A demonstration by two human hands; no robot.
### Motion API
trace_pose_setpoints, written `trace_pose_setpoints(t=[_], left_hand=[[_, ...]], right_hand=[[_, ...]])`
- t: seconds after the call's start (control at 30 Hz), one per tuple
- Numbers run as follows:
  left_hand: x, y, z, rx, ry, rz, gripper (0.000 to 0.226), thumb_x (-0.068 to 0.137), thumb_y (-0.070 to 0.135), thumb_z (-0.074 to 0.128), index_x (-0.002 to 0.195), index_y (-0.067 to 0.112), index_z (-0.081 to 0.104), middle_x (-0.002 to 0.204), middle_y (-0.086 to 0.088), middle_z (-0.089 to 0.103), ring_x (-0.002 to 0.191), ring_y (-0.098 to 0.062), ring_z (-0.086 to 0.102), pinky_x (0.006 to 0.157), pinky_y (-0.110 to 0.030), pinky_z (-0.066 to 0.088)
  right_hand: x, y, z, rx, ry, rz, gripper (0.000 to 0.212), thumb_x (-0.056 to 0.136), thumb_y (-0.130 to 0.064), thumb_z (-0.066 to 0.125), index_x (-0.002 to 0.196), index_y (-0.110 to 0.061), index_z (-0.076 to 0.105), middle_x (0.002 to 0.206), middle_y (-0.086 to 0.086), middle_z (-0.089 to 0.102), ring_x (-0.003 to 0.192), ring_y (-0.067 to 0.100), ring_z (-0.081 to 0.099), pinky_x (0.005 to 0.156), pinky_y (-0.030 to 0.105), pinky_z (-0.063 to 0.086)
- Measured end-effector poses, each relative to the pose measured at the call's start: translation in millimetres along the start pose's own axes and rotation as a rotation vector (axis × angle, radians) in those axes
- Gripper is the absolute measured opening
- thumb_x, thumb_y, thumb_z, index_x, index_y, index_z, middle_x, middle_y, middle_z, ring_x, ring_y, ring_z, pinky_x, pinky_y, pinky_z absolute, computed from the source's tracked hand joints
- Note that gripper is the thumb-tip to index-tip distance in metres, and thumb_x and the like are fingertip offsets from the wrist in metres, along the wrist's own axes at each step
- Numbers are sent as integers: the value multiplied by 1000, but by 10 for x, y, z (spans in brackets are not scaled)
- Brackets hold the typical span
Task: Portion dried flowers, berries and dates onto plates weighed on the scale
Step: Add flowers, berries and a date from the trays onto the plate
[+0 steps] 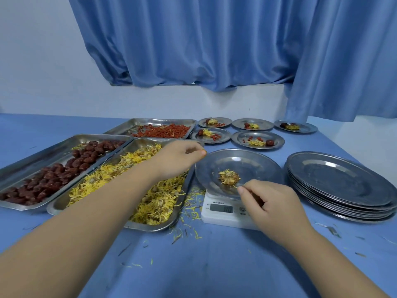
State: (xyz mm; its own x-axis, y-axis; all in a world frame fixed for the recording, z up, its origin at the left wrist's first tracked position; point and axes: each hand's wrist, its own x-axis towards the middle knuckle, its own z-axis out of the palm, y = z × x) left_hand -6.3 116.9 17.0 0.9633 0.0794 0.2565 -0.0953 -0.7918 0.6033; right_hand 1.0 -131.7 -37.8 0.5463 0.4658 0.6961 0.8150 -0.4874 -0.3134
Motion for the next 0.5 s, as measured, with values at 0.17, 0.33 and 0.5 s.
trace_pose_setpoints(t=[0.17, 0.33, 0.5], left_hand=[[-211, -328, -435, 43, 96, -55, 20, 96, 43, 51, 104, 34, 67, 101, 18, 66, 95, -3, 60, 75, -22, 43], [-364, -812, -931, 100, 194, -209, 18, 97, 43, 50, 100, 35, 65, 94, 7, 69, 74, -17, 64, 63, -26, 48], [-395, -1433, -1390, 279, 357, -336, 24, 99, 43, 46, 91, 28, 63, 80, 3, 64, 70, -12, 55, 61, -28, 38]], right_hand=[[87, -325, 103, -29, 23, -144, 29, 90, -31, 42, 73, -16, 61, 60, -6, 52, 56, 16, 50, 48, 33, 44], [328, -716, 398, 11, -49, -99, 14, 89, -30, 51, 92, -23, 62, 77, -10, 51, 65, 14, 50, 54, 32, 43], [302, -764, 643, -23, -106, -81, 14, 90, -29, 53, 98, -23, 63, 83, -10, 52, 72, 10, 51, 53, 23, 39]])
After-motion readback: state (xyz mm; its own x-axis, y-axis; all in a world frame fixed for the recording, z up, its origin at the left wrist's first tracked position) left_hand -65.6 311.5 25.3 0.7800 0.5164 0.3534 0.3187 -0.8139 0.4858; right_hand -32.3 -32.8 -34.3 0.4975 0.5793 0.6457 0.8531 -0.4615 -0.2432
